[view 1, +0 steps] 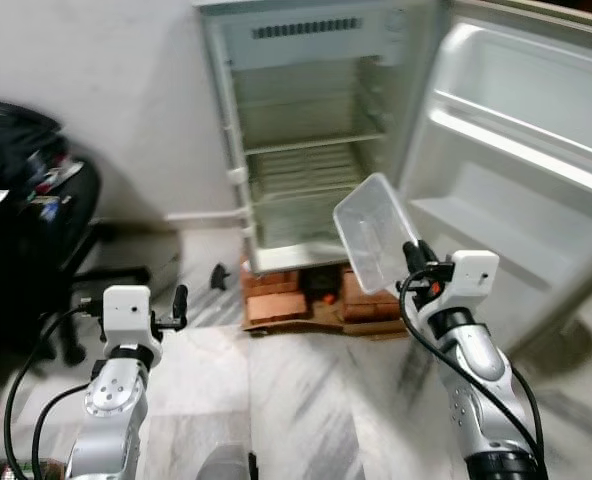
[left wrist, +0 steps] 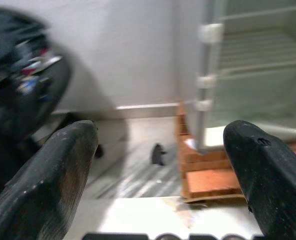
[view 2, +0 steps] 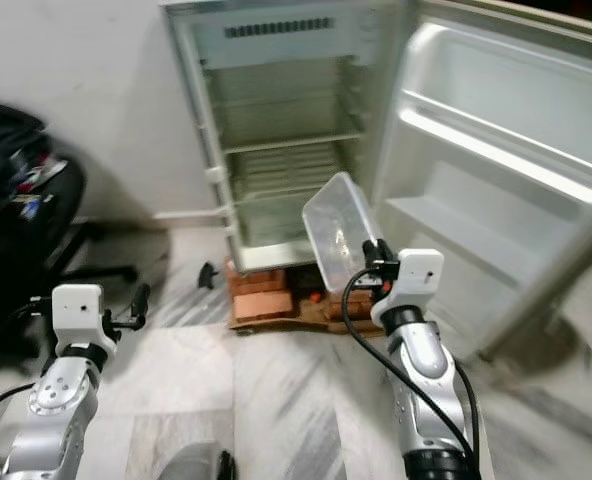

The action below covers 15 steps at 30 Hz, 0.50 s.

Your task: Restocking fridge

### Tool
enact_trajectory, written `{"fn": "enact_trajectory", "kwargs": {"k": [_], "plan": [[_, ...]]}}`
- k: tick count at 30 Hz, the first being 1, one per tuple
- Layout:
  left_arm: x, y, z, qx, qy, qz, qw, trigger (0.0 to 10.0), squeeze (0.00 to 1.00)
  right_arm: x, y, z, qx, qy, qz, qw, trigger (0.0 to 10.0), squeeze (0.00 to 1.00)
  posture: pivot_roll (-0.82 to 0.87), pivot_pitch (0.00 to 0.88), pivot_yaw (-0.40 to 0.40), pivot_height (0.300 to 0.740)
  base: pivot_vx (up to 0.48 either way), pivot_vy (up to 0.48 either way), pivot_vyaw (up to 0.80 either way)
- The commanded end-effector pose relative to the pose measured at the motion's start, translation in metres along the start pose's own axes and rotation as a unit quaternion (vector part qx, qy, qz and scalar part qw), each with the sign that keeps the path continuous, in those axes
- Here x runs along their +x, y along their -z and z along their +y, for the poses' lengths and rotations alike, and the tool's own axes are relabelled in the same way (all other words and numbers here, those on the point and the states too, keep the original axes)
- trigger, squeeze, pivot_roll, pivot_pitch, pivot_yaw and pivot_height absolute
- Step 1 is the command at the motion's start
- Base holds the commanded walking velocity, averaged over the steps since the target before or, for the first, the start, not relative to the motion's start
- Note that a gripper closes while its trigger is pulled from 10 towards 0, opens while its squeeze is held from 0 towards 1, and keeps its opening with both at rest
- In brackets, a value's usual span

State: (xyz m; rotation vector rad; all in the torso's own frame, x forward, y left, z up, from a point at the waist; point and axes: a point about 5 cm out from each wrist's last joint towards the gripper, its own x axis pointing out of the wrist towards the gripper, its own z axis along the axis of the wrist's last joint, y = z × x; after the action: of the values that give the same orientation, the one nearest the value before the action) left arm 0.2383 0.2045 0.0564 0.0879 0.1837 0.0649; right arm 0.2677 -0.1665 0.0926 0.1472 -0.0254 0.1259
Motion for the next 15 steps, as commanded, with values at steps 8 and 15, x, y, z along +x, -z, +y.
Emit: {"fn": "enact_trajectory", "kwargs": {"k": [8,15], "plan": [[0.001,-0.003,0.004,-0.022,-0.011,-0.006,1.0,10.0,0.0,0.007,-0.006,0.01,0.011,-0.021,-0.009,1.0,10.0,0.0,0.04,0.072,-0.014,0.74,0.391,0.27,0.05],[-0.005,-0.005,-0.018,-0.067,0.097,-0.005,0.993,10.0,0.0,0.004,-0.004,0.007,0.008,-0.012,-0.007,1.0,10.0,0.0,0.04,0.075,-0.025,0.74,0.321,0.306,0.0]]}}
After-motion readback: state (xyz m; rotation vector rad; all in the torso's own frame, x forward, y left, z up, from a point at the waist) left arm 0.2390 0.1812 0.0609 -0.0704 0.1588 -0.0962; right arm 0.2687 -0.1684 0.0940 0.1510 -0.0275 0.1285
